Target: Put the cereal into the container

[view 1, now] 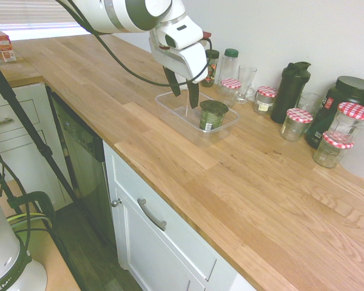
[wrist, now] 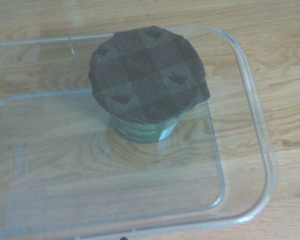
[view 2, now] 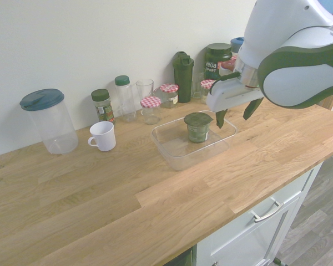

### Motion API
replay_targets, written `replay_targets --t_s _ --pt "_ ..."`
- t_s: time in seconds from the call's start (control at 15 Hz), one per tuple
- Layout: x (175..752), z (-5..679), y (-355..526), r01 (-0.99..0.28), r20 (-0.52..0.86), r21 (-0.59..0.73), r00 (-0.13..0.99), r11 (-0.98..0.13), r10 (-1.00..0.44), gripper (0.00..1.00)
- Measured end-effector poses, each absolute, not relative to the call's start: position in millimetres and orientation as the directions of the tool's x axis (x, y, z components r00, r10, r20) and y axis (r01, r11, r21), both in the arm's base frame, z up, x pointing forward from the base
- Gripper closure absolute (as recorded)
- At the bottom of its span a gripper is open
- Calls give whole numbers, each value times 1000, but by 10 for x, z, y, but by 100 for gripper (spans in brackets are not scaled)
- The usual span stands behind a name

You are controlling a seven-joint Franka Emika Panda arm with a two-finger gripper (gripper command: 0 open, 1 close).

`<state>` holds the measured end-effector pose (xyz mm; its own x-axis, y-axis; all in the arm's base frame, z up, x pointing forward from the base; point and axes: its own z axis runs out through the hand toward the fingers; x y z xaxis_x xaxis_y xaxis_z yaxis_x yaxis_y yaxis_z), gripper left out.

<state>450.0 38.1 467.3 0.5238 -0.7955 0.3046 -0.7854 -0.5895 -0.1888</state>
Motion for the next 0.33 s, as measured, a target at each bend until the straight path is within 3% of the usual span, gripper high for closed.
replay_targets --t_s 0.33 --pt "4398 4576 122 -780 252 -99 581 -618 -774 0"
